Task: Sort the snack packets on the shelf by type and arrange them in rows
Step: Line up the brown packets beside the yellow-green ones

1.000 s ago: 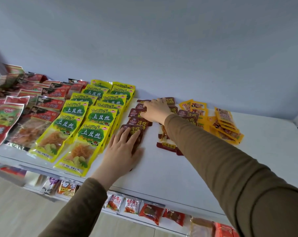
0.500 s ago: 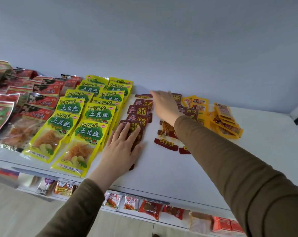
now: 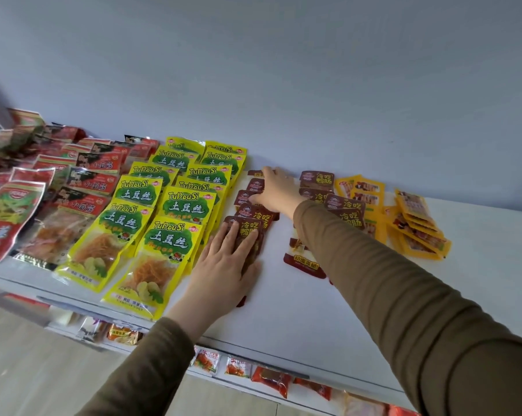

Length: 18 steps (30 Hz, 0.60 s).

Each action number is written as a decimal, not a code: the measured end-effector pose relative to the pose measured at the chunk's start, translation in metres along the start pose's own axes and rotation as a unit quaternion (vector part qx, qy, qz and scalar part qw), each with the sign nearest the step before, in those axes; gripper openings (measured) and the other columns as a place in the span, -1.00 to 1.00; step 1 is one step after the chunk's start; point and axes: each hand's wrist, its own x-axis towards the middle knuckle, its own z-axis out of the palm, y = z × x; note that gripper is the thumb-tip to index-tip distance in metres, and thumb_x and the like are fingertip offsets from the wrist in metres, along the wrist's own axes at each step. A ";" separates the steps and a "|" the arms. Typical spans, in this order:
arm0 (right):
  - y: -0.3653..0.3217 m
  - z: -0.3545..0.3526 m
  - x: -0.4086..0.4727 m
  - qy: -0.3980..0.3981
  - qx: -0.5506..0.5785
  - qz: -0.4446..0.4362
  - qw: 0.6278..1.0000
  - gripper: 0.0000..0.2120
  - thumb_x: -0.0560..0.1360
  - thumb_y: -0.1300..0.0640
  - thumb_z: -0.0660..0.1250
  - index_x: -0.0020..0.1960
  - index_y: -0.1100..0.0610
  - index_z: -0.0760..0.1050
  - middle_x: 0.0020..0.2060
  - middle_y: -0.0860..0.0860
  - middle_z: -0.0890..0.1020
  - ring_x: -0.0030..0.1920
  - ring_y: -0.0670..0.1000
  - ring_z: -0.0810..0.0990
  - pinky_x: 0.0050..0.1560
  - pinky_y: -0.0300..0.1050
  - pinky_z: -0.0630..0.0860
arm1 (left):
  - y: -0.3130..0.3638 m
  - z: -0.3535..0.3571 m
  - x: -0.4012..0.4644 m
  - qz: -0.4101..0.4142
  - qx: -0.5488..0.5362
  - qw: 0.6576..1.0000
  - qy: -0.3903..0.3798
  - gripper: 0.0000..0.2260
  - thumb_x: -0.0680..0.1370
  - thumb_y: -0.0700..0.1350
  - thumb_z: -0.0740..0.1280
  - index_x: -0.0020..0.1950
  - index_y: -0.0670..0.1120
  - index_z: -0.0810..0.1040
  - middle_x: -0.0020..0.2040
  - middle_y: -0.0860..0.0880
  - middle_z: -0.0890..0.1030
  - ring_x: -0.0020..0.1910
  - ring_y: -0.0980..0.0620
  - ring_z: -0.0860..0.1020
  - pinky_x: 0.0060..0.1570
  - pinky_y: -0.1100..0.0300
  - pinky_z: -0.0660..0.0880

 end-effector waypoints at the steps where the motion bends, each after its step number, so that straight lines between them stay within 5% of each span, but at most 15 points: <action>1: -0.001 0.001 0.002 0.013 0.060 0.025 0.998 -0.18 0.54 -0.06 0.44 0.61 0.13 0.07 0.53 0.22 0.28 0.49 0.29 0.32 0.42 0.10 0.35 | 0.000 0.003 0.001 -0.002 -0.002 1.000 0.007 -0.42 0.68 0.30 -0.06 0.67 0.22 -0.13 0.70 -0.02 -0.16 0.66 -0.05 -0.26 0.63 -0.08 -0.11; 6: -0.003 -0.005 0.011 0.065 0.385 0.187 0.901 -0.19 0.54 0.24 0.43 0.62 0.11 0.02 0.51 0.18 0.31 0.42 0.16 0.42 0.12 -0.10 0.42 | 0.000 0.017 0.000 -0.009 -0.010 0.999 0.045 -0.43 0.68 0.29 -0.07 0.67 0.22 -0.13 0.70 -0.02 -0.13 0.66 -0.05 -0.23 0.63 -0.07 -0.09; 9: -0.004 -0.004 0.012 0.065 0.455 0.223 0.860 -0.30 0.54 0.31 0.43 0.56 0.20 0.15 0.43 0.18 0.41 0.39 0.17 0.46 0.33 0.06 0.47 | -0.001 0.020 0.002 -0.002 -0.012 0.998 0.054 -0.42 0.68 0.29 -0.09 0.67 0.21 -0.14 0.70 -0.04 -0.14 0.66 -0.07 -0.23 0.61 -0.05 -0.16; 12: -0.005 0.003 0.011 0.088 0.514 0.230 0.822 -0.56 0.55 0.34 0.39 0.40 0.21 0.40 0.25 0.19 0.59 0.24 0.20 0.60 0.27 0.22 0.55 | -0.001 0.020 0.005 0.006 -0.010 0.998 0.061 -0.43 0.69 0.27 -0.08 0.68 0.18 -0.11 0.70 -0.07 -0.13 0.67 -0.10 -0.22 0.61 -0.06 -0.23; 15: -0.010 0.008 0.009 0.123 0.540 0.223 0.802 -0.70 0.57 0.26 0.40 0.29 0.15 0.50 0.10 0.13 0.65 0.11 0.16 0.65 0.21 0.17 0.59 | 0.000 0.019 0.011 0.011 -0.006 0.998 0.069 -0.43 0.69 0.25 -0.08 0.69 0.16 -0.08 0.70 -0.10 -0.11 0.66 -0.12 -0.22 0.58 -0.06 -0.31; 18: -0.014 0.007 0.010 0.140 0.569 0.229 0.777 -0.72 0.58 0.19 0.40 0.29 0.12 0.54 0.15 0.14 0.64 0.16 0.14 0.63 0.25 0.17 0.57 | 0.003 0.016 0.023 0.008 -0.018 0.997 0.070 -0.44 0.70 0.23 -0.07 0.69 0.15 -0.08 0.70 -0.09 -0.10 0.67 -0.11 -0.22 0.58 -0.05 -0.27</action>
